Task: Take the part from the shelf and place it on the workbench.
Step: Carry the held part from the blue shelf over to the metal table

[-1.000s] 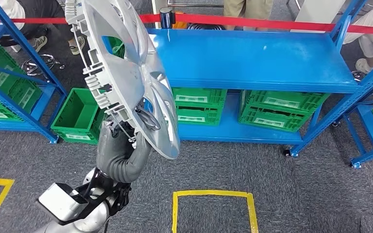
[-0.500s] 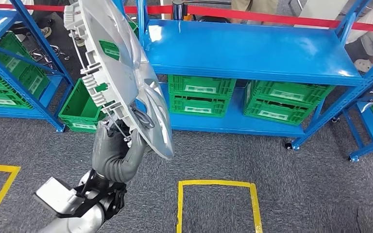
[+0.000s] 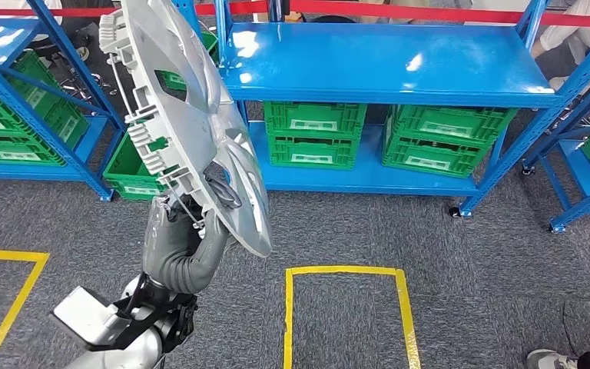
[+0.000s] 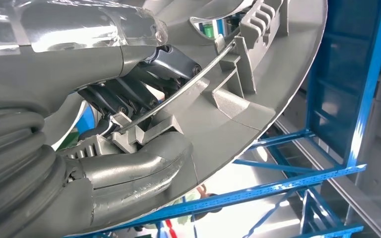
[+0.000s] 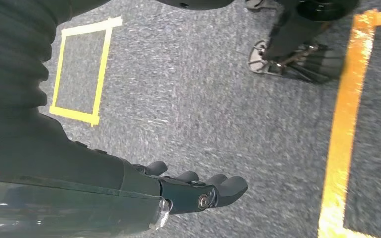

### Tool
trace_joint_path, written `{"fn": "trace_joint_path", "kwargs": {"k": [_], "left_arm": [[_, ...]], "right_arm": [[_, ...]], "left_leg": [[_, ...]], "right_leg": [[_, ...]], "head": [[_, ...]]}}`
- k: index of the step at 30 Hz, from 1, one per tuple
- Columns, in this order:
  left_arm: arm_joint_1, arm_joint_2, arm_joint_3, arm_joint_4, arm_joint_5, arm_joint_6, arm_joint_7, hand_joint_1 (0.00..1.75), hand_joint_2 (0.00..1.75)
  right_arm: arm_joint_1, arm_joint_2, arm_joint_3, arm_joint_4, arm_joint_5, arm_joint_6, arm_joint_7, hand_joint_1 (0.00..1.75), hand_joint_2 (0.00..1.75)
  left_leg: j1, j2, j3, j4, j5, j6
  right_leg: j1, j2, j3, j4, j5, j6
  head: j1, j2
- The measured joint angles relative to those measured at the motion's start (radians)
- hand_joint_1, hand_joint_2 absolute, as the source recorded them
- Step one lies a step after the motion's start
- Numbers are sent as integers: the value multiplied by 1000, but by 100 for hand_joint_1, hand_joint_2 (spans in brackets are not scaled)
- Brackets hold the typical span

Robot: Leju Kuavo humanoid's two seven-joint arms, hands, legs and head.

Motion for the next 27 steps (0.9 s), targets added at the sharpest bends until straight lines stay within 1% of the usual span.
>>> {"fn": "trace_joint_path", "kwargs": {"k": [1,2,3,4,5,6,7,8,9,10,11,12,13,14,15,16,17,18,19,20,21,22,23,24,25,26,27], "left_arm": [[0,0,0,0,0,0,0,175,175],[0,0,0,0,0,0,0,175,175],[0,0,0,-1,0,0,0,175,175],[0,1,0,-1,0,0,0,175,175],[1,1,0,-2,0,0,0,175,175],[0,1,0,-2,0,0,0,175,175],[0,1,0,-2,0,0,0,175,175],[-1,1,0,-2,0,0,0,175,175],[-1,2,0,-2,0,0,-1,175,175],[-1,2,0,-2,0,0,-2,175,175],[-1,2,0,-1,0,0,-5,175,175],[-2,2,0,-1,2,-1,-9,175,175],[-4,2,0,1,5,-2,-14,175,175],[-8,2,0,2,11,-4,-20,175,175],[-14,2,0,4,19,-7,-25,175,175],[-20,2,0,6,26,-10,-29,175,175],[-27,2,0,8,31,-12,-32,175,175],[-35,2,0,10,35,-16,-35,175,175],[-44,1,0,12,39,-20,-38,175,175],[-53,1,0,14,44,-24,-41,175,175],[-61,2,0,18,49,-28,-44,175,175],[-66,2,0,21,53,-32,-46,175,175],[-70,2,0,25,55,-35,-48,175,175],[-74,2,0,28,56,-37,-50,175,175],[-76,2,0,31,56,-39,-52,175,175],[-78,2,0,34,56,-38,-54,175,175],[-77,2,0,36,56,-36,-56,175,175]], "right_arm": [[0,0,0,0,0,0,0,0,175],[0,1,0,0,0,0,0,0,175],[0,0,0,0,0,0,-1,0,175],[0,0,0,0,0,-1,-1,0,175],[1,0,0,0,0,-1,-1,0,175],[2,-1,0,0,0,-1,-1,0,175],[3,-1,0,0,0,-1,-1,0,175],[4,-1,0,0,0,-1,-1,0,175],[4,0,0,0,0,-2,-1,0,175],[4,1,0,0,-1,-3,-1,0,175],[4,1,0,0,-1,-6,-1,0,175],[4,2,0,0,-3,-9,0,0,175],[4,2,0,0,-5,-14,2,0,175],[4,2,0,0,-9,-18,3,0,175],[4,3,0,0,-15,-23,4,0,175],[4,3,0,0,-20,-27,3,0,175],[2,3,0,0,-25,-30,0,0,175],[1,3,0,0,-29,-33,-5,0,175],[0,3,0,0,-34,-35,-12,0,175],[-1,3,0,0,-37,-37,-18,0,175],[-2,5,0,0,-41,-39,-23,0,175],[-3,7,0,0,-45,-41,-27,0,175],[-4,10,0,0,-48,-43,-30,0,175],[-4,13,0,0,-50,-46,-32,0,175],[-3,14,-1,0,-52,-48,-34,0,175],[-1,14,-1,0,-53,-49,-36,0,175],[1,15,0,0,-54,-48,-38,0,175]], "left_leg": [[-1,0,51,-66,5,1],[-2,0,93,-127,-2,5],[-3,0,121,-171,-15,9],[-5,-1,131,-193,-26,14],[-6,-1,128,-198,-24,21],[-4,-1,122,-200,-16,27],[-3,-1,115,-202,-7,35],[0,-1,104,-204,4,43],[2,-1,92,-204,16,49],[2,-2,78,-204,27,53],[2,-3,64,-203,38,54],[2,-4,50,-203,48,53],[2,-5,36,-202,59,52],[2,-5,23,-202,69,50],[2,-6,11,-202,79,47],[2,-7,1,-202,88,43],[1,-7,-8,-202,97,39],[0,-6,-15,-201,108,33],[1,-5,-21,-203,118,26],[2,-3,-26,-205,130,19],[4,-2,-33,-207,137,12],[5,-1,-40,-203,131,6],[6,0,-50,-183,109,3],[6,0,-65,-144,72,1],[6,0,-83,-87,28,-1],[6,0,-102,-22,-9,-2],[6,0,-115,33,-28,-3]], "right_leg": [[0,0,-16,13,4,4],[0,1,-29,24,8,9],[1,1,-37,33,13,13],[1,1,-42,36,20,18],[0,1,-43,37,27,23],[-1,3,-46,38,28,28],[-2,4,-52,47,14,35],[-5,6,-62,76,-20,42],[-8,6,-76,124,-69,50],[-12,7,-89,187,-121,57],[-15,7,-99,253,-161,62],[-18,7,-101,300,-177,65],[-20,7,-90,319,-172,66],[-21,7,-64,303,-149,65],[-21,7,-22,253,-122,61],[-20,7,30,181,-102,56],[-18,8,83,101,-95,50],[-16,9,122,37,-98,45],[-13,11,142,-2,-102,41],[-10,12,145,-23,-103,37],[-10,12,141,-31,-98,32],[-10,12,136,-37,-89,26],[-11,11,131,-44,-81,20],[-12,10,125,-48,-73,14],[-10,10,116,-47,-66,9],[-7,9,108,-45,-60,5],[-5,9,99,-42,-56,3]], "head": [[-3,0],[-5,0],[-8,0],[-10,0],[-10,0],[-11,0],[-9,0],[-7,0],[-6,0],[-3,0],[-3,0],[-3,0],[-3,0],[-4,0],[-4,0],[-4,0],[-5,0],[-5,0],[-6,0],[-7,0],[-7,0],[-8,0],[-11,0],[-15,0],[-21,0],[-27,0],[-33,0]]}}
